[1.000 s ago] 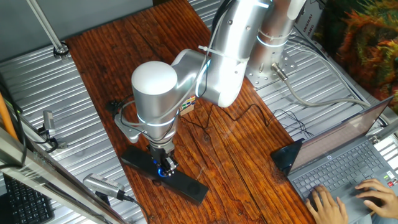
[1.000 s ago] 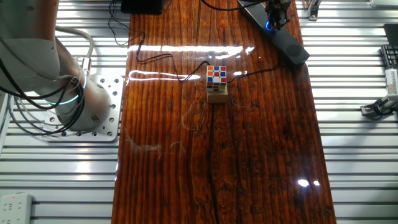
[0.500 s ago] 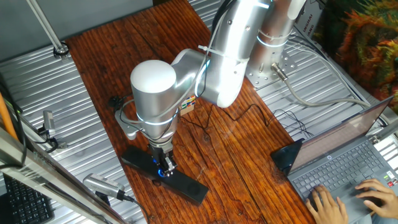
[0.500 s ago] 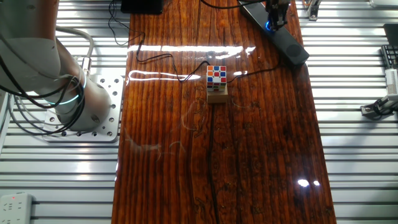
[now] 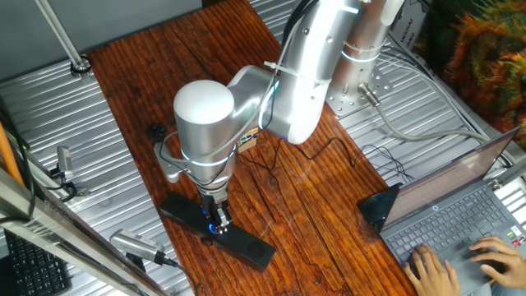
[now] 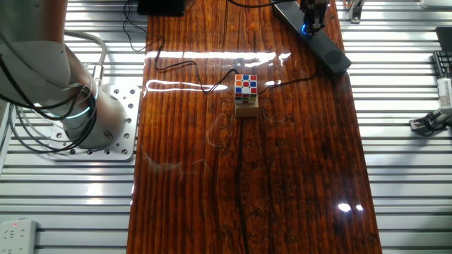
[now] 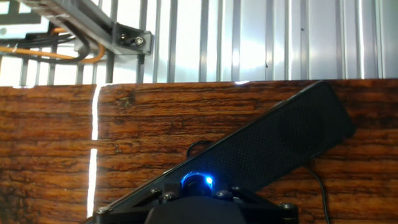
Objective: Turn the knob to increase the volume of the speaker
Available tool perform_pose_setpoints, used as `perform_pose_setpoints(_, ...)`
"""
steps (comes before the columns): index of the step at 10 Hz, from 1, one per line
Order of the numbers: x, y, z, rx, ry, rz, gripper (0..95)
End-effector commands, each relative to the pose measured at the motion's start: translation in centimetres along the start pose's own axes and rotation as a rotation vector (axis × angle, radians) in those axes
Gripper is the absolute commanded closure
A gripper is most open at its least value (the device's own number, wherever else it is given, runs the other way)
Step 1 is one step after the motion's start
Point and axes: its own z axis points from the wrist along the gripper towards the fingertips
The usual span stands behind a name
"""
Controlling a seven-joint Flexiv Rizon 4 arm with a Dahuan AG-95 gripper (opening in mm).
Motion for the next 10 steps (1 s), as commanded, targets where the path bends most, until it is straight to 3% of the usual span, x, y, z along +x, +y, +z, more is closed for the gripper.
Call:
perform_pose_setpoints(1,0.0,-0.04,0.0,0.008,0.001,0.003,95.0)
perform_pose_setpoints(7,0.0,-0.04,0.03,0.013,0.003,-0.022,95.0)
perform_pose_setpoints(8,0.0,-0.04,0.03,0.012,0.002,-0.028,76.0)
perform_pose_setpoints(10,0.0,-0.04,0.03,0.018,-0.005,-0.037,76.0)
